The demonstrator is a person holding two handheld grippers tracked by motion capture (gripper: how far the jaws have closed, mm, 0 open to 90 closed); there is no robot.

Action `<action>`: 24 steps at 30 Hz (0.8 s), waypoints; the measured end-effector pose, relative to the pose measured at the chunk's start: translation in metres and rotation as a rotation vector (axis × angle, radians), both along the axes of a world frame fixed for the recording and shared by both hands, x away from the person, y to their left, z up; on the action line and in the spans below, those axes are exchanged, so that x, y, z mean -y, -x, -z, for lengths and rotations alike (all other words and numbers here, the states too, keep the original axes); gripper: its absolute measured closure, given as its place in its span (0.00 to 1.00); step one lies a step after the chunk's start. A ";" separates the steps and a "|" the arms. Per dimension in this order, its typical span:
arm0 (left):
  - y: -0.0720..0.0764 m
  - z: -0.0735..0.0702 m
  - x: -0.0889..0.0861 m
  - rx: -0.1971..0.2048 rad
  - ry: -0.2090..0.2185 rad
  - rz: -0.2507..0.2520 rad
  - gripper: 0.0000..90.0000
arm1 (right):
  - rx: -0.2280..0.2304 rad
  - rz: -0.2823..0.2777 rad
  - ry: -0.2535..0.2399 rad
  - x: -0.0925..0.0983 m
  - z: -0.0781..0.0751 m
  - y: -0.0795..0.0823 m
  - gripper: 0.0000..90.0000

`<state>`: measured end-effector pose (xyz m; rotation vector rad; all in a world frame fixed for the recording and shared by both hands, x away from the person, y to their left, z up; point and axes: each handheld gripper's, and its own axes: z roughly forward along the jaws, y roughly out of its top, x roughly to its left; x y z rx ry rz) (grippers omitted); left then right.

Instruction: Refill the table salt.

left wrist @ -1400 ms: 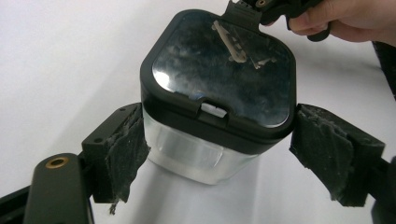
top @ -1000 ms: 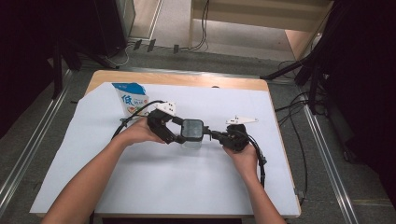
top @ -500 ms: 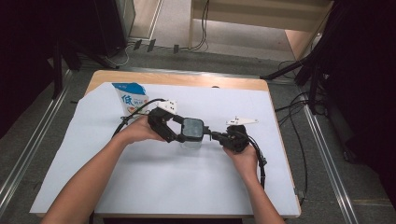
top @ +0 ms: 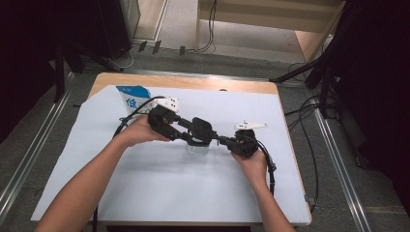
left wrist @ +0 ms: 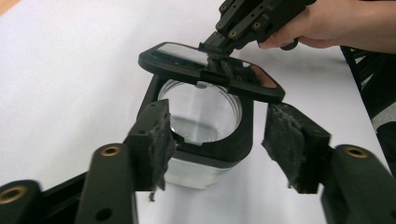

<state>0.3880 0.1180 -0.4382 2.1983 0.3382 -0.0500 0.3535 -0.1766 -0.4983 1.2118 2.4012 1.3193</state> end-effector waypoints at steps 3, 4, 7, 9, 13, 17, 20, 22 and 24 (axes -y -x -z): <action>-0.002 -0.007 0.006 -0.031 -0.030 0.022 0.73 | -0.004 -0.001 -0.013 0.001 0.000 0.000 1.00; -0.003 -0.009 0.009 -0.052 -0.038 0.022 0.79 | -0.005 0.002 -0.018 0.001 0.000 -0.001 1.00; -0.004 -0.018 0.018 -0.064 -0.038 0.016 0.90 | -0.008 0.001 -0.022 0.001 0.000 -0.001 1.00; -0.004 -0.020 0.021 -0.064 -0.033 0.016 0.92 | -0.007 0.002 -0.021 0.001 0.000 0.000 1.00; -0.002 -0.026 0.034 -0.056 -0.035 0.021 0.97 | -0.007 0.003 -0.020 0.001 -0.001 0.000 1.00; -0.002 -0.029 0.046 -0.053 -0.036 0.024 0.97 | -0.006 0.006 -0.019 0.001 -0.001 0.000 1.00; -0.003 -0.031 0.054 -0.055 -0.042 0.021 0.97 | -0.003 0.008 -0.016 0.000 -0.001 0.001 1.00; -0.003 -0.031 0.060 -0.056 -0.037 0.019 0.98 | 0.000 0.008 -0.015 0.000 -0.001 0.001 1.00; -0.003 -0.031 0.066 -0.057 -0.042 0.015 0.98 | -0.001 0.009 -0.015 0.000 -0.001 0.001 1.00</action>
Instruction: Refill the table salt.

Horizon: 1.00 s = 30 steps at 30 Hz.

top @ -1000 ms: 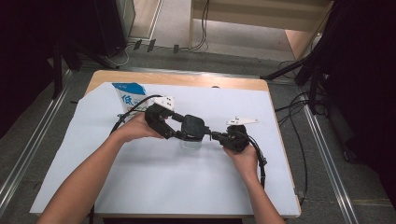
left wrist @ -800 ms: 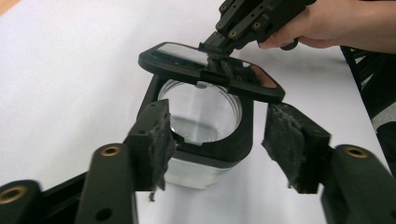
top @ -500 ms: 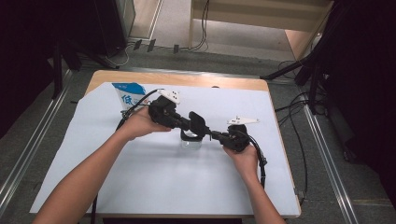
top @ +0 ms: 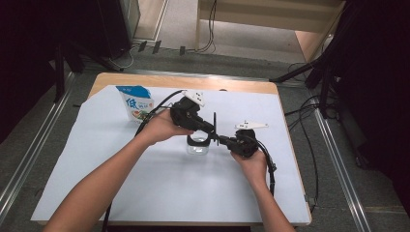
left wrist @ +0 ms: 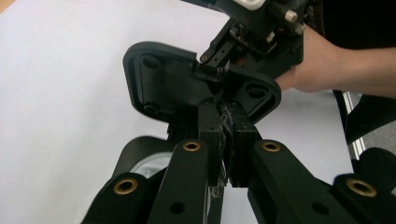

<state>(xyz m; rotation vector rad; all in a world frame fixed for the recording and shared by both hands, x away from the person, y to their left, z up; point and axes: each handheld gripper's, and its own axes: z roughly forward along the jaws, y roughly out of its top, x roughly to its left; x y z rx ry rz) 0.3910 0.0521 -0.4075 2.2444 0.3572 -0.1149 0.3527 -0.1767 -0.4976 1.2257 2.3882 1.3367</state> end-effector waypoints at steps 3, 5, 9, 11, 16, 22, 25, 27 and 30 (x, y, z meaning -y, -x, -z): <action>0.000 0.002 0.007 -0.006 0.000 0.000 0.98 | 0.002 0.001 0.002 0.000 0.000 0.000 1.00; 0.000 0.003 0.009 -0.011 0.003 0.002 0.98 | 0.001 0.002 0.004 -0.001 0.000 0.001 1.00; 0.000 0.005 0.014 -0.009 0.007 -0.004 0.97 | 0.003 0.002 0.006 -0.001 0.000 0.001 1.00; -0.001 0.005 0.014 -0.014 0.004 0.001 0.96 | 0.004 0.004 0.006 -0.001 0.000 0.001 1.00; -0.002 0.005 0.010 -0.029 -0.004 0.000 0.90 | 0.012 -0.004 0.004 -0.002 -0.001 0.001 1.00; 0.001 0.003 -0.003 -0.058 0.018 -0.018 0.73 | 0.024 0.004 0.013 0.004 -0.002 0.002 0.92; 0.004 0.002 -0.013 -0.045 0.032 -0.039 0.66 | 0.030 0.016 -0.012 0.010 -0.004 0.003 0.86; 0.006 0.003 -0.021 -0.040 0.041 -0.057 0.63 | 0.036 0.017 -0.027 0.014 -0.005 0.004 0.81; 0.009 0.004 -0.033 -0.040 0.045 -0.079 0.58 | 0.050 0.021 -0.035 0.018 -0.007 0.008 0.76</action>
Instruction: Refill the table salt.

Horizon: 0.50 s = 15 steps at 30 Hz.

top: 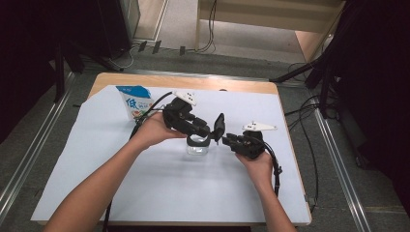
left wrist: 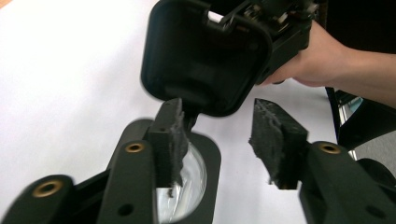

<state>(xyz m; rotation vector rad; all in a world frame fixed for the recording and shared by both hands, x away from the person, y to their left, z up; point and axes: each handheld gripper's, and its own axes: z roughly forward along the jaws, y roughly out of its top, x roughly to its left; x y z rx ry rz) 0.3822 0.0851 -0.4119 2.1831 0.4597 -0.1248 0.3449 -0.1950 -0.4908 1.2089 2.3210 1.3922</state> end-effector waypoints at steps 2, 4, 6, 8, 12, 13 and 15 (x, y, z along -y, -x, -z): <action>0.003 0.002 -0.007 0.002 0.003 -0.023 0.56 | 0.022 0.004 -0.008 0.002 -0.001 0.003 0.74; 0.005 0.004 -0.014 0.000 -0.007 -0.032 0.55 | 0.042 0.005 -0.011 0.004 -0.003 0.007 0.73; 0.008 0.006 -0.020 -0.013 0.006 -0.040 0.54 | 0.046 0.002 -0.003 0.004 -0.003 0.011 0.72; 0.011 0.008 -0.026 -0.015 0.015 -0.049 0.52 | 0.039 -0.005 0.001 0.004 -0.004 0.014 0.71; 0.016 0.012 -0.041 -0.014 0.001 -0.079 0.49 | -0.022 -0.036 -0.014 0.005 -0.006 0.018 0.66; 0.017 0.014 -0.045 -0.015 -0.008 -0.084 0.49 | -0.019 -0.043 -0.008 0.005 -0.006 0.020 0.63; 0.019 0.018 -0.052 -0.025 -0.006 -0.099 0.48 | -0.005 -0.049 0.018 0.004 -0.007 0.023 0.60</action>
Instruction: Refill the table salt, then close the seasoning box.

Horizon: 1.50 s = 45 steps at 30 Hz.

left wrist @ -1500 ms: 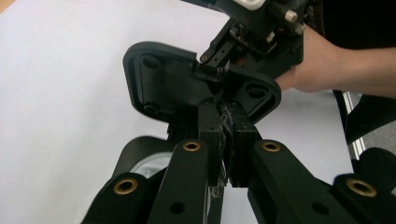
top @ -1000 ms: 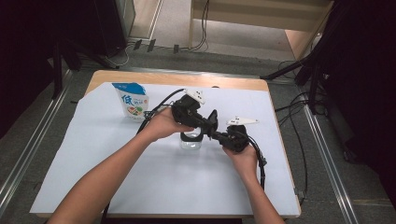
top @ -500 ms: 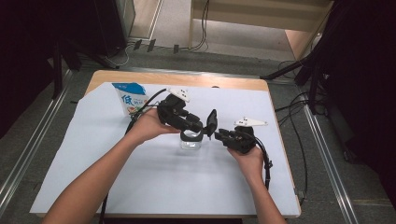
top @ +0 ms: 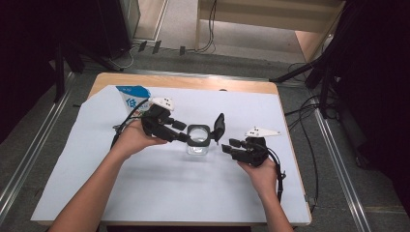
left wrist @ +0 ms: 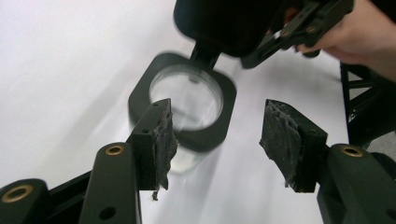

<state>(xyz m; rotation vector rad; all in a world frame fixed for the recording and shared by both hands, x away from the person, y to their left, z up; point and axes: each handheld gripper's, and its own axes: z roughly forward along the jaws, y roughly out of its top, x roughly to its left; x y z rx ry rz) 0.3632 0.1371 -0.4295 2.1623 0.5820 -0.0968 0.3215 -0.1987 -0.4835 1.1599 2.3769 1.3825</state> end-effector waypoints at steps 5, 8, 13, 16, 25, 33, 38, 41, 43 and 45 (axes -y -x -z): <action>-0.001 0.008 -0.018 -0.018 -0.016 -0.050 0.48 | -0.007 -0.014 0.010 0.000 0.002 0.005 0.61; 0.001 0.010 -0.030 -0.022 0.001 -0.072 0.48 | -0.004 -0.016 0.034 0.002 0.004 0.007 0.61; 0.003 0.009 -0.047 -0.011 0.007 -0.117 0.48 | -0.006 -0.001 0.033 0.005 0.006 0.003 0.61; 0.003 0.010 -0.056 -0.014 0.003 -0.133 0.48 | -0.001 -0.005 0.038 0.004 0.006 0.001 0.61; 0.001 0.012 -0.087 -0.019 0.012 -0.212 0.48 | -0.002 -0.018 0.050 0.002 0.010 -0.005 0.61; 0.001 0.013 -0.115 -0.012 0.001 -0.288 0.48 | -0.007 -0.023 0.051 0.000 0.011 -0.009 0.61; -0.002 0.009 -0.133 -0.005 0.003 -0.327 0.49 | -0.012 -0.020 0.055 0.001 0.011 -0.009 0.61; -0.005 0.009 -0.145 -0.007 0.031 -0.366 0.49 | -0.012 -0.019 0.060 0.002 0.012 -0.008 0.61; -0.009 0.008 -0.151 -0.013 -0.001 -0.383 0.49 | -0.011 -0.015 0.061 0.002 0.012 -0.007 0.61; -0.012 0.005 -0.156 -0.001 -0.009 -0.389 0.49 | -0.013 -0.014 0.065 0.003 0.012 -0.006 0.61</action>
